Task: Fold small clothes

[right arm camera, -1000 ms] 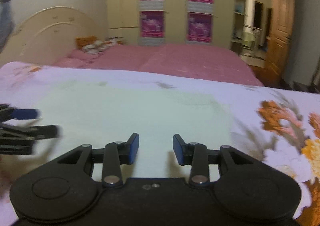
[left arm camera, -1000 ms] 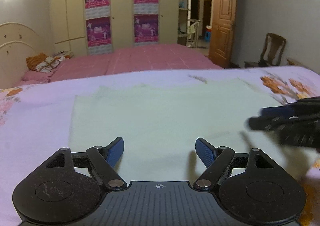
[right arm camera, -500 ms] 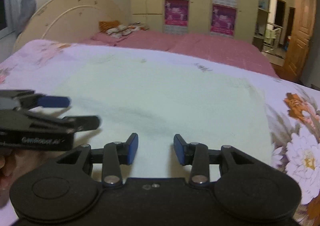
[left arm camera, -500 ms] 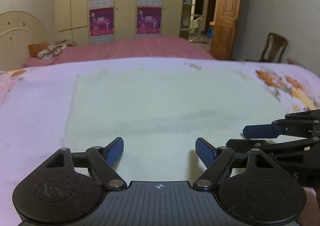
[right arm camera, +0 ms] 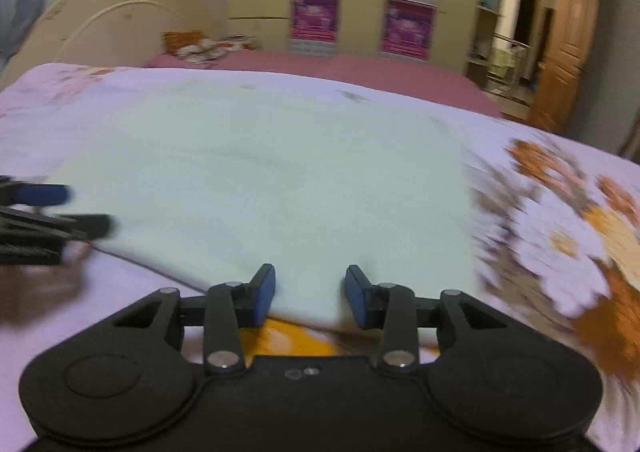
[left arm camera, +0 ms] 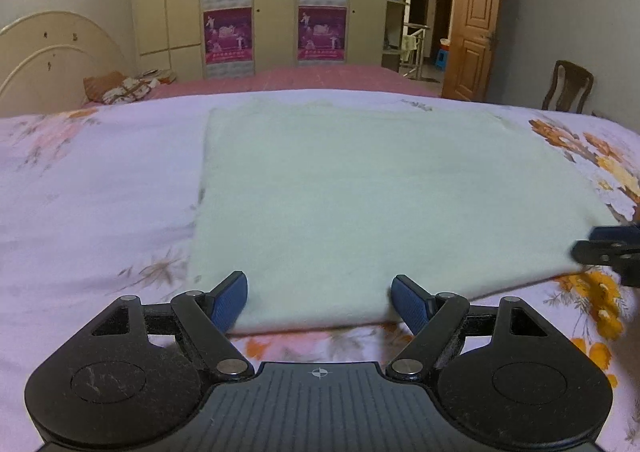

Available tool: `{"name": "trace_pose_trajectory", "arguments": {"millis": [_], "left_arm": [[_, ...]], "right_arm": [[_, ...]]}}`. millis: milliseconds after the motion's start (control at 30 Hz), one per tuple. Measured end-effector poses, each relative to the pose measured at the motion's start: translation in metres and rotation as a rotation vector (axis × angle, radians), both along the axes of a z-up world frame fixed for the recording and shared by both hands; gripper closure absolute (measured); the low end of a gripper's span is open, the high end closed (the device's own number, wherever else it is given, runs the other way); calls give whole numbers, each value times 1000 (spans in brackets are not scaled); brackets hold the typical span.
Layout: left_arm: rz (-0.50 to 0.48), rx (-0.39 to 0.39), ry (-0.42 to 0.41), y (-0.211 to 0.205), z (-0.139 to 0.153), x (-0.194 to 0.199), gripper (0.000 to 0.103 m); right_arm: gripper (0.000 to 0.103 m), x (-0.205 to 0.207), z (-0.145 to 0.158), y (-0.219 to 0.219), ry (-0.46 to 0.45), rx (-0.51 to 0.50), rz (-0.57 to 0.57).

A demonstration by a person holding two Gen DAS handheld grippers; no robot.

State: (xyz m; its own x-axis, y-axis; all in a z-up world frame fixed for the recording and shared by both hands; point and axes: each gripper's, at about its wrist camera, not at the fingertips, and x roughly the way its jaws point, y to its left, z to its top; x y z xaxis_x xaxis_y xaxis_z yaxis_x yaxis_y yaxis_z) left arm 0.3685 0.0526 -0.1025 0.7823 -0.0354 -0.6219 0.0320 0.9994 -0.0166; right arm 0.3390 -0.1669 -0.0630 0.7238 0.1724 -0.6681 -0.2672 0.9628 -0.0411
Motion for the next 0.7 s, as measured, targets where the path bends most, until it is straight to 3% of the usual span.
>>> {"name": "trace_pose_trajectory", "arguments": {"millis": [133, 300, 467, 533, 700], "left_arm": [[8, 5, 2, 2, -1, 0, 24], [4, 24, 22, -1, 2, 4, 24], [-11, 23, 26, 0, 1, 5, 24], [-9, 25, 26, 0, 1, 6, 24], [-10, 25, 24, 1, 1, 6, 24]], "right_arm": [[67, -1, -3, -20, 3, 25, -49], [66, -2, -8, -14, 4, 7, -57], [63, -4, 4, -20, 4, 30, -87], [62, 1, -5, -25, 50, 51, -101], [64, 2, -2, -23, 63, 47, -97]]}}
